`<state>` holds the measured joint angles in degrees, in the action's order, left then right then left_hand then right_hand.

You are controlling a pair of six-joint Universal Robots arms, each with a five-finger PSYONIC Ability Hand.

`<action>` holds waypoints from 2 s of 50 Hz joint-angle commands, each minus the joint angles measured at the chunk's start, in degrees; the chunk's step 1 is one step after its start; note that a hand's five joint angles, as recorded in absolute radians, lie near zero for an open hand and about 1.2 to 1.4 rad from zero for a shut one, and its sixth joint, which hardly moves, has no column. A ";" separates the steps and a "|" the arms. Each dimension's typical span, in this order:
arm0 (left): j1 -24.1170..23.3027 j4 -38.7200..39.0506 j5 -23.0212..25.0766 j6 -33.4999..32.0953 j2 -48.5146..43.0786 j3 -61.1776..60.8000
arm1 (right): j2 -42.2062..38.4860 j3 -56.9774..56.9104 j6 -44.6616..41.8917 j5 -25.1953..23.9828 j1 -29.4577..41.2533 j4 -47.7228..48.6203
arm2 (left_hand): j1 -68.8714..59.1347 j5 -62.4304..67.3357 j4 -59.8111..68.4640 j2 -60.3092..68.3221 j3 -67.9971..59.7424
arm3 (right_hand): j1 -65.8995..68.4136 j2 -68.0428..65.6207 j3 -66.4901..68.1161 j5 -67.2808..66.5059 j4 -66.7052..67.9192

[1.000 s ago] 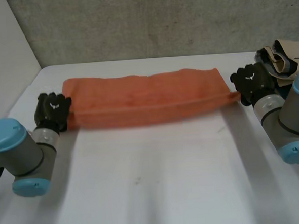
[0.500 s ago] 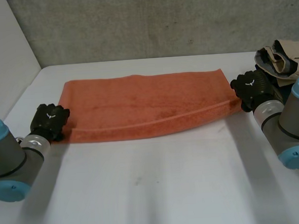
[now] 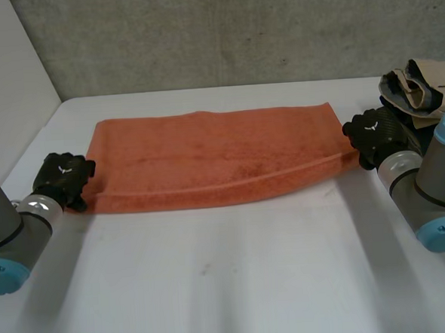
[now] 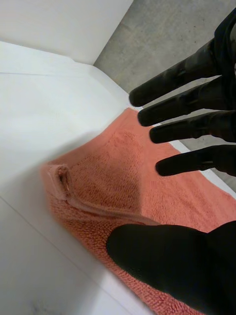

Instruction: Fold the laundry.

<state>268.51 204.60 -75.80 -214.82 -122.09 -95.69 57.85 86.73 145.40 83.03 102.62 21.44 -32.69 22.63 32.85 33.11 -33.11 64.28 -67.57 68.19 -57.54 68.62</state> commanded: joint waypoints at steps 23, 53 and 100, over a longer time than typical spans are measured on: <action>0.17 -16.44 -2.07 0.19 -4.40 11.85 | 0.15 0.29 -0.11 0.03 0.12 -0.43 | -47.31 47.37 47.15 46.89 -46.89 | 15.72 -12.43 11.81 -12.46 11.38; 2.72 -2.98 -1.82 0.11 3.98 -3.02 | 3.93 1.43 -0.20 -0.41 -0.49 -8.96 | -15.92 15.98 15.76 15.50 -15.50 | 15.72 -12.43 11.81 -12.46 11.38; 8.87 -36.12 -0.58 -28.37 33.50 -21.82 | 17.91 11.54 -24.55 -0.33 -10.42 -42.89 | -47.31 47.37 47.15 46.89 -46.89 | 15.72 -12.43 11.81 -12.46 11.38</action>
<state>277.10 166.79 -76.81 -242.87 -90.62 -117.25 74.98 98.22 120.62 82.69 92.83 -25.29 -66.10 56.11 68.59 68.36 -68.05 64.28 -67.57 68.19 -57.54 68.62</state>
